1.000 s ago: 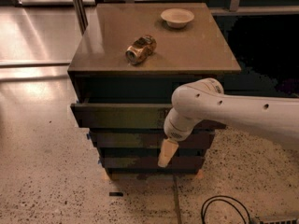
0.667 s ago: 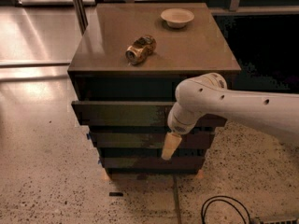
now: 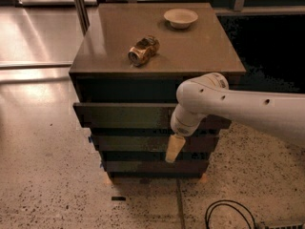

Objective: Close top drawer

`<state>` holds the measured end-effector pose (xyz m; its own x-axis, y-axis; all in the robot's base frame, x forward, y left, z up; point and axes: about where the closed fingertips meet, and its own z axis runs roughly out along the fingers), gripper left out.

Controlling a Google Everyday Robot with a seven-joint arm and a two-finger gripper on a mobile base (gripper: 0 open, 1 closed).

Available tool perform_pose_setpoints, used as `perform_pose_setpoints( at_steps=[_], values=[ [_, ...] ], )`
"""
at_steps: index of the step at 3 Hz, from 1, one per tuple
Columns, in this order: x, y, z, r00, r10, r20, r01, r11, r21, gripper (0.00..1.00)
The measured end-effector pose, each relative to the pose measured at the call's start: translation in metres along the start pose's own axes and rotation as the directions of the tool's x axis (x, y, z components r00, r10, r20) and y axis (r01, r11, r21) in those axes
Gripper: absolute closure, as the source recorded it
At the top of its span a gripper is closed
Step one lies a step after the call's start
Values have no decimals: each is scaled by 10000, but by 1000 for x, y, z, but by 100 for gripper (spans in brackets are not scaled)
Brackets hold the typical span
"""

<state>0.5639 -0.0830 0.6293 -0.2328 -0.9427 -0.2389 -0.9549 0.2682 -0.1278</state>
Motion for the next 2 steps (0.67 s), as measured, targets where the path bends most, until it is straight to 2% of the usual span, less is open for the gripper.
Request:
perform_pose_setpoints(
  at_steps=[1, 2],
  values=[
    [-6, -28, 1, 9999, 60, -96, -56, 9991, 413, 0],
    [-6, -36, -1, 9999, 17, -157, -8, 9981, 612, 0]
  ],
)
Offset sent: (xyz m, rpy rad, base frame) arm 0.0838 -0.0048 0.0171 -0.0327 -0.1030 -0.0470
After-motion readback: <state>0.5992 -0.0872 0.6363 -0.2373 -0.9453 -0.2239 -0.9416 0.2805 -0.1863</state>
